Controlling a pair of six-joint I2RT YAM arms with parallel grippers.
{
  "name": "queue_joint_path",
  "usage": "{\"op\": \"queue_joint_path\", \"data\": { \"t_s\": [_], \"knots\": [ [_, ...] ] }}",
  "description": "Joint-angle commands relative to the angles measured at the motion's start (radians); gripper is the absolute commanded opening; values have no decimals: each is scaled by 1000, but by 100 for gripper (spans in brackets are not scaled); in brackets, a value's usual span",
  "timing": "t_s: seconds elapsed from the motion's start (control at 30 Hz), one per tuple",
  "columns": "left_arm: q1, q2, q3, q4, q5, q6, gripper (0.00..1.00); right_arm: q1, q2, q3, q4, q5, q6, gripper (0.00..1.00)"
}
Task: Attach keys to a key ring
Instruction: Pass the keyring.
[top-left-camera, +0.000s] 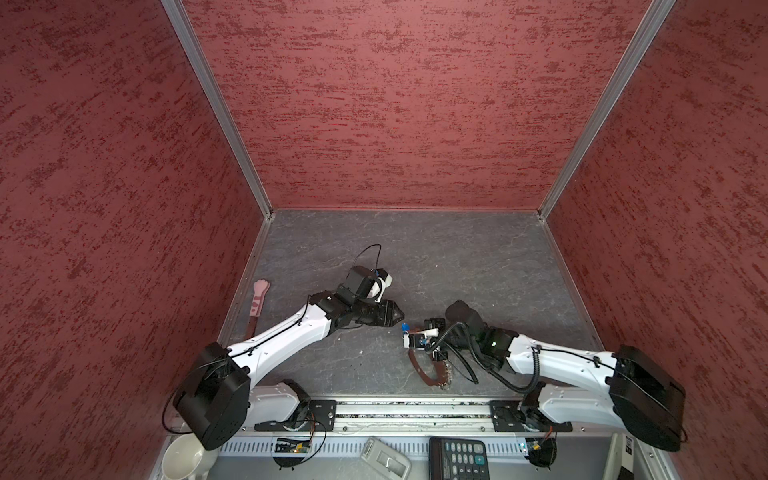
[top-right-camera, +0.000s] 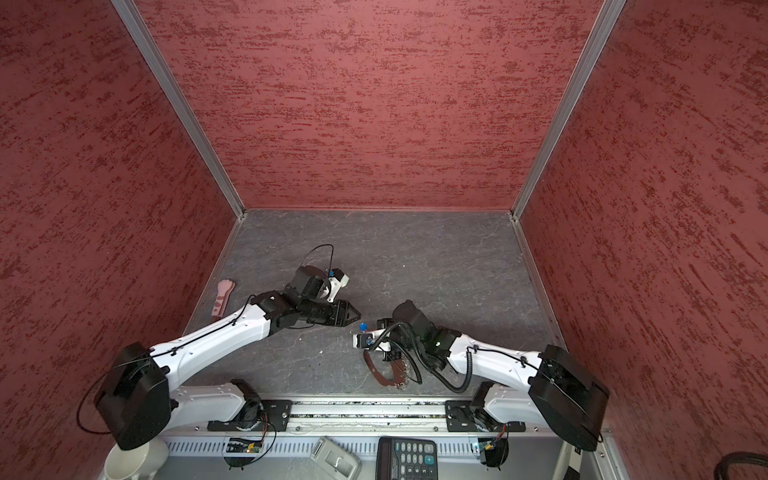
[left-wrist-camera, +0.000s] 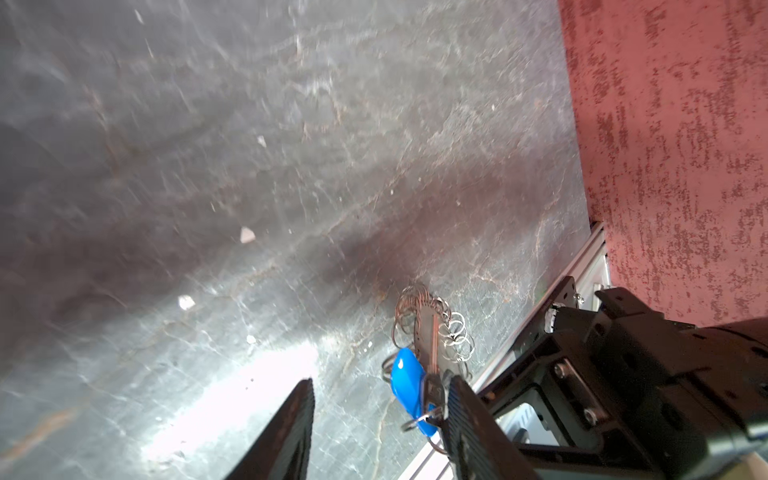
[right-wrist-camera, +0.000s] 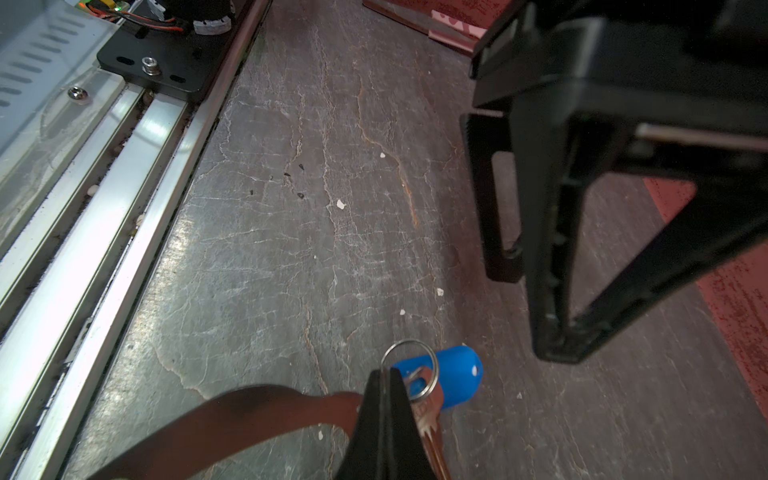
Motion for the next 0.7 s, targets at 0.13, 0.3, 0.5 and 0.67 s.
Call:
{"op": "queue_joint_path", "data": {
  "t_s": [0.13,0.3,0.5,0.67],
  "knots": [
    [-46,46,14,5,-4,-118,50,-5,17,7,44,2,-27,0],
    [-56,69,-4,26,-14,-141,45,-4,25,4,51,10,-28,0],
    [-61,88,-13,60,-13,-166,37,-3,35,4,69,11,-24,0],
    [-62,105,-22,83,-3,-182,28,-4,37,6,66,18,-27,0]
  ]
}}
